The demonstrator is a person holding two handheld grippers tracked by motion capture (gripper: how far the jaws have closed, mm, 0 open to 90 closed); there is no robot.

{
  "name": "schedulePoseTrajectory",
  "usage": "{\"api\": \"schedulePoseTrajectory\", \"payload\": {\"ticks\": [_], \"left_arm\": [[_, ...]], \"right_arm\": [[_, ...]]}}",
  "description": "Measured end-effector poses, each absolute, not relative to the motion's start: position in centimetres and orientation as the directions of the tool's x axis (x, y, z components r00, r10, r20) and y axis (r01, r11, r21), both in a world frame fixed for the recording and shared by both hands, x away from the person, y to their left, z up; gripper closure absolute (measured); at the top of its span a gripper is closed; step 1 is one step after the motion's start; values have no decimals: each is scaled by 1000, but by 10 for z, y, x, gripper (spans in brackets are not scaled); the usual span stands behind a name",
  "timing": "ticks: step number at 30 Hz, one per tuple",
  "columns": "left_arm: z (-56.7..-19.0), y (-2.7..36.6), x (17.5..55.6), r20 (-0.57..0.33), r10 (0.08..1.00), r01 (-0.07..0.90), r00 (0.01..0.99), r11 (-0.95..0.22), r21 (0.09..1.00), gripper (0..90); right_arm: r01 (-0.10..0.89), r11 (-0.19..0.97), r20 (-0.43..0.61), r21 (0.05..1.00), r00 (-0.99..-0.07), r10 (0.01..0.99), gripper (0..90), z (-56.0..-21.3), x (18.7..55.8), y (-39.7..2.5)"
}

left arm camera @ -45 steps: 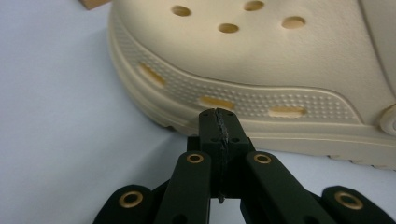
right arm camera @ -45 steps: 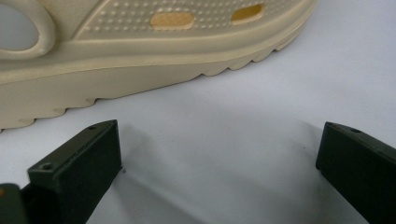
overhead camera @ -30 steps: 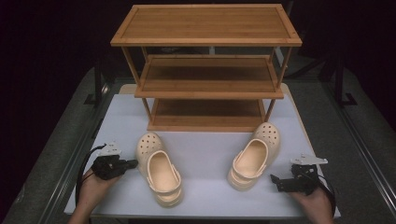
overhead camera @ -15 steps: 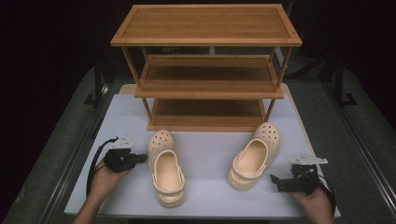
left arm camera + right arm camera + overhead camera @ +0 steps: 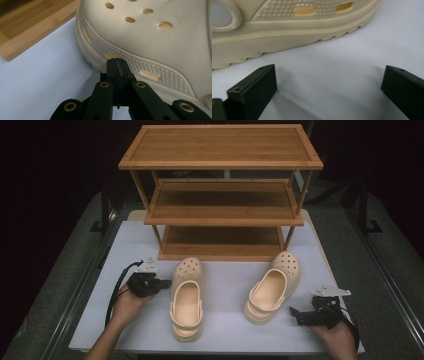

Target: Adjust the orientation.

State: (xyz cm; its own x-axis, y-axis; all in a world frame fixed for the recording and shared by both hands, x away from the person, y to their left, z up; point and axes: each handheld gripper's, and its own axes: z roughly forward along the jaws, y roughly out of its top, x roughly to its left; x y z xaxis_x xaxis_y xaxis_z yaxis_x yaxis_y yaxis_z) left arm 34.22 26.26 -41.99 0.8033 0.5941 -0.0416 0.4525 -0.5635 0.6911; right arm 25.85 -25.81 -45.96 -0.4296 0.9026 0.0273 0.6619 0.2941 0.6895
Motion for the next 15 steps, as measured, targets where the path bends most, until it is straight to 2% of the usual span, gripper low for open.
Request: {"api": "schedulePoseTrajectory", "payload": {"ticks": [6,15], "left_arm": [[-418,266,336,-54,584,449,810,-559,697,900],[-423,271,298,-103,544,457,833,-570,683,900]], "right_arm": [[661,294,27,690,-430,902,0,-460,258,-258],[662,294,28,689,-430,902,0,-459,258,-258]]}}
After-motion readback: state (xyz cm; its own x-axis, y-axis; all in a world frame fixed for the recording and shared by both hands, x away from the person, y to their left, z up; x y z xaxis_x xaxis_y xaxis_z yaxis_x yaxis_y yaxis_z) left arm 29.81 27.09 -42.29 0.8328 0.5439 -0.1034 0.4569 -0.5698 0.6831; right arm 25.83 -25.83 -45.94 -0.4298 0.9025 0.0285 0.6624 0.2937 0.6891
